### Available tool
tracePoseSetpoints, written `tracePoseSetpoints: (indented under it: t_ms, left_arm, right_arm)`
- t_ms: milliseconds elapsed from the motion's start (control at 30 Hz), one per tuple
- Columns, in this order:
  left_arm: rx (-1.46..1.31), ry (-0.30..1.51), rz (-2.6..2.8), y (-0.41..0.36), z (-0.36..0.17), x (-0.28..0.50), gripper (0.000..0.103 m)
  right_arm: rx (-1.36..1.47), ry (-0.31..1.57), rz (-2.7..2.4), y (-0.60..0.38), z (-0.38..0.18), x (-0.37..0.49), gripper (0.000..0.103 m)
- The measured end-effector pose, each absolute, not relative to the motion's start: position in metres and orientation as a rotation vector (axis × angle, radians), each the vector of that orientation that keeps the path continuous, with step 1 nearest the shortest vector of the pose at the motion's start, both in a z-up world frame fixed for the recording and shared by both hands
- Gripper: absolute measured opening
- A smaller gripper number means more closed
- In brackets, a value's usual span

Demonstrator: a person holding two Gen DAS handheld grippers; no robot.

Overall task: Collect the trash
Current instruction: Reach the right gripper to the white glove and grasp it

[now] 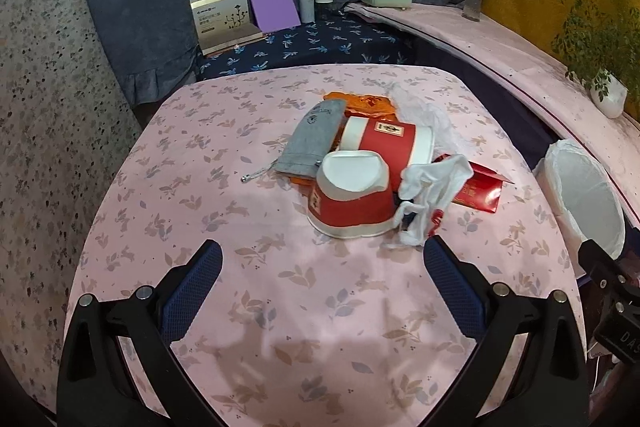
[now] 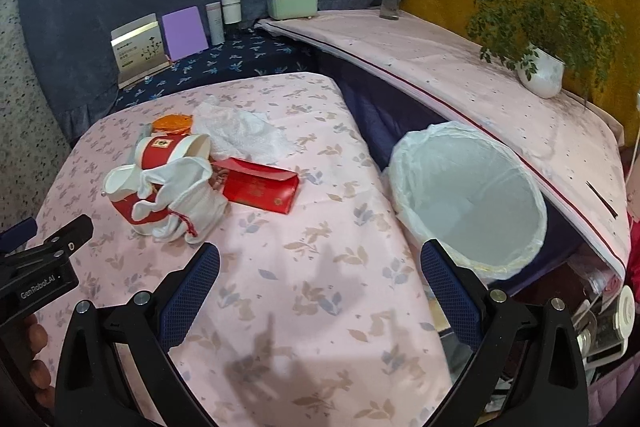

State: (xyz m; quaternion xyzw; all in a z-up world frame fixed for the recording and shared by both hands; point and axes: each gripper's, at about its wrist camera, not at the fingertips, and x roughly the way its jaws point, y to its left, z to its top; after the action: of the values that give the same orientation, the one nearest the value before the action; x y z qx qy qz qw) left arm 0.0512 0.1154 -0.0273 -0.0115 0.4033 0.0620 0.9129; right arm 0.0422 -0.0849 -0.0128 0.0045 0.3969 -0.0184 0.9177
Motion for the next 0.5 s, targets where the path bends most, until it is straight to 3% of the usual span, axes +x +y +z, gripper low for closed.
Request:
tracePoseSetpoints:
  t_ms: [67,300,500]
  left_arm:
    - [-0.026,0.825,0.136,0.123,-0.028,0.054,0.096]
    - [-0.043,0.837,0.145,0.147,-0.038,0.071,0.096]
    - [-0.05,0.851,0.143,0.161,-0.045,0.083,0.096]
  right_arm:
    - [0.002,0.819,0.001,-0.07,-0.016,0.052,0.096]
    - [-0.03,0.844,0.108,-0.023,-0.028,0.089,0.078]
    - [-0.014,0.879,0.169,0.0,-0.042,0.115,0.068]
